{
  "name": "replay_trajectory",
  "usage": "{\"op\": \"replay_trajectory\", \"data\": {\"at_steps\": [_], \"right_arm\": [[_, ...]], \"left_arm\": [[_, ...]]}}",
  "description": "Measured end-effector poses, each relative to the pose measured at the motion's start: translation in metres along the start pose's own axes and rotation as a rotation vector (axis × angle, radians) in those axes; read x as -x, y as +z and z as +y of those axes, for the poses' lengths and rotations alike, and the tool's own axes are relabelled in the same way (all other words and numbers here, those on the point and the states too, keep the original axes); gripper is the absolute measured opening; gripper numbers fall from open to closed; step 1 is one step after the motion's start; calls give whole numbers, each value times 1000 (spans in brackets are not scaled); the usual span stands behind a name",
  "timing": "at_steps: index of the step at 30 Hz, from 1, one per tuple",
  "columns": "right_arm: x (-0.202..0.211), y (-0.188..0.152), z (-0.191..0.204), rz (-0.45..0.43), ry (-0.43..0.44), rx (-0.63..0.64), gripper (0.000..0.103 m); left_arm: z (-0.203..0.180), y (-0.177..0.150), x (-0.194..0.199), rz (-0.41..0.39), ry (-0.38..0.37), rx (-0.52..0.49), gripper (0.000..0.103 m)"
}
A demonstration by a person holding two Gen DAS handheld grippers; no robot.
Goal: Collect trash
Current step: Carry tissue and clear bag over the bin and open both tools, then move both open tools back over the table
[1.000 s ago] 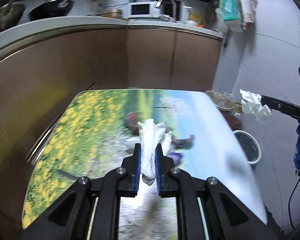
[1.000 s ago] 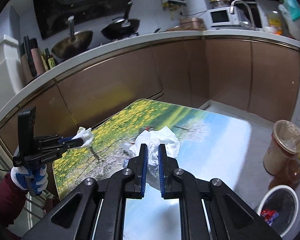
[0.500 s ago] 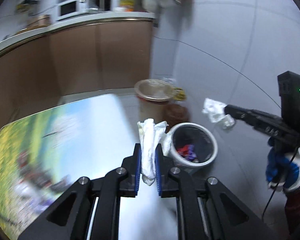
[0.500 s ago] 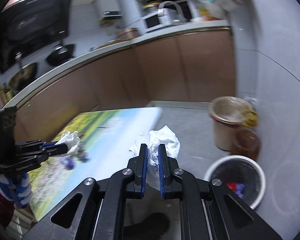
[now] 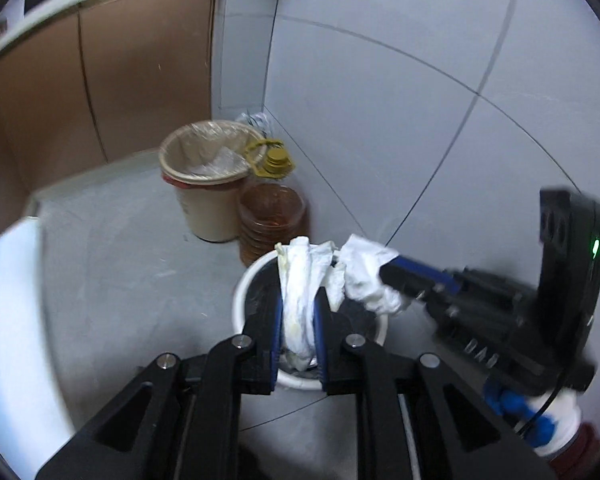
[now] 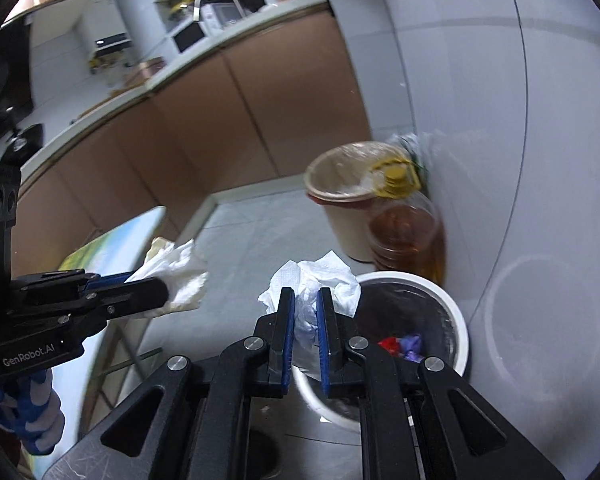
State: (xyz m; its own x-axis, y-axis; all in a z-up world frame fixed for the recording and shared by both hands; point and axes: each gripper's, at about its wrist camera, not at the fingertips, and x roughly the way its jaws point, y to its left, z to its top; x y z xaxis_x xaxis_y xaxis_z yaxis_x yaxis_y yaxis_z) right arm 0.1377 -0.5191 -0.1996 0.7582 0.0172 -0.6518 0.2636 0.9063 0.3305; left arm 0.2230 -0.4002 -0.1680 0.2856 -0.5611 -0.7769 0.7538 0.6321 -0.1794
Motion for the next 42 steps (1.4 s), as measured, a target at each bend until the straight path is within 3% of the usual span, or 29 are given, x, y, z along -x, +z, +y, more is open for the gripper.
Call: {"op": "replay_trajectory", "data": {"at_steps": [1,4,5,6,11,18,29,32,42], "right_arm": [[-8,0,-5,6,-12,-9,16],[-31,-1,-18,34,-46,-24,22],[-37,-2,-22,40,-61,-31,33],[-41,-3,-25,43,-75,-38,42],[-45,-9,-35,50,-118,-73,44],[-22,-11,-4,32,-120,-7,44],[60,-19,113,-55,-16,179,50],[84,-23,147,-89,18,228,58],[155,-35,230,-166,105,355,58]], "left_arm": [[2,5,-10,8,-23,15,16],[6,16,-32,15,-53,47,36],[8,18,-36,10,-60,59,44],[9,19,-38,6,-70,72,45],[13,17,-30,-22,-90,96,45],[19,-5,23,-121,45,98,45],[32,-74,156,-276,312,109,48],[36,-93,189,-317,370,108,53],[55,-154,286,-423,508,188,56]]}}
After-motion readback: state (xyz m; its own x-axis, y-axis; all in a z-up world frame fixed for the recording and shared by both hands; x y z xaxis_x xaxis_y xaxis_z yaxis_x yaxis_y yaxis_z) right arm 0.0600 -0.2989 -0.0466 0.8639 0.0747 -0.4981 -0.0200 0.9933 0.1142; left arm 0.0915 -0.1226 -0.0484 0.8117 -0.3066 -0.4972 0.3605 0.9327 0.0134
